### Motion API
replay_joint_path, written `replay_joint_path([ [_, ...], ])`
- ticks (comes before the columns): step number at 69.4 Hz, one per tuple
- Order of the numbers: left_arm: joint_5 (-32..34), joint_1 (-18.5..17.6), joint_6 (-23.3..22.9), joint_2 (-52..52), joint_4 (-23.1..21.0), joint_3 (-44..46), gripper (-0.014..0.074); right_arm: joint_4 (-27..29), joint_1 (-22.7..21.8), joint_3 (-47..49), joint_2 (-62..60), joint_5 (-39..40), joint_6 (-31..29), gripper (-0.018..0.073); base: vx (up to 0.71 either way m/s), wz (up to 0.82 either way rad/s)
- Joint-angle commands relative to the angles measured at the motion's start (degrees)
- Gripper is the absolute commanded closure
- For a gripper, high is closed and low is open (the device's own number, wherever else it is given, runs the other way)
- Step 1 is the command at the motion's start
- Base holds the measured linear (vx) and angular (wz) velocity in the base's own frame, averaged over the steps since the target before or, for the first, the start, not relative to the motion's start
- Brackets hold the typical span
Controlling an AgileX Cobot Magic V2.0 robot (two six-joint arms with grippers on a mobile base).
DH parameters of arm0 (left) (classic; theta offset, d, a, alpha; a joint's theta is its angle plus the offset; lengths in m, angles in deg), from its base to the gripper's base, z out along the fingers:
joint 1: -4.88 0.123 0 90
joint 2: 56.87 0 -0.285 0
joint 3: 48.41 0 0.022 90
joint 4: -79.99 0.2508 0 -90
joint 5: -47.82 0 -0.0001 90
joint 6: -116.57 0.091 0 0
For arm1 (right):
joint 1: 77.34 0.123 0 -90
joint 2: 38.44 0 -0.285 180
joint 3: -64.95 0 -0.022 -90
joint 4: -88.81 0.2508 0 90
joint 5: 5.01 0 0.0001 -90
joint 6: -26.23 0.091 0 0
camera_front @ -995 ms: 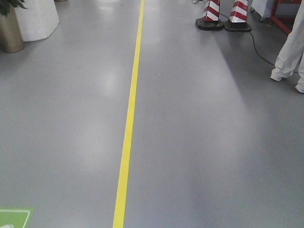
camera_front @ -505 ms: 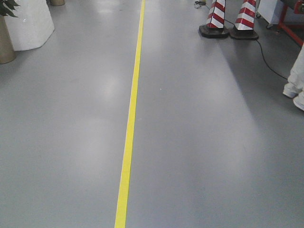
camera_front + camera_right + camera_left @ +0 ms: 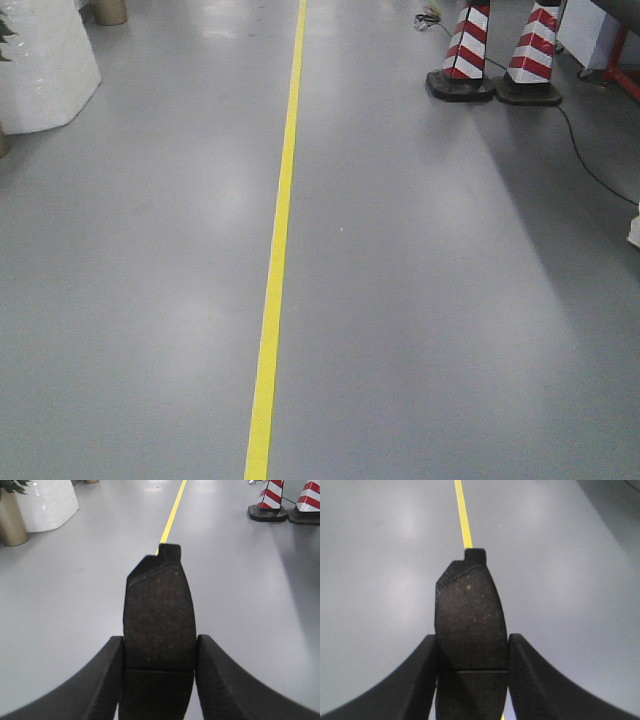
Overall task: Move and align brake pads A on conveyor
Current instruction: 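Turn the base away from the table holding both pads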
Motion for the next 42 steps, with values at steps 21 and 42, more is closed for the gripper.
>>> replay_joint_path([
  [21,4.77,-0.27,-0.27,-0.26,-0.88,1.68,0.0603,-0.52,-0.24,1.65,0.34,5.67,-0.48,0.0566,0.65,-0.08],
  [42,4.77,-0.27,-0.27,-0.26,-0.88,1.68,0.0603,-0.52,-0.24,1.65,0.34,5.67,-0.48,0.0566,0.67,-0.06],
])
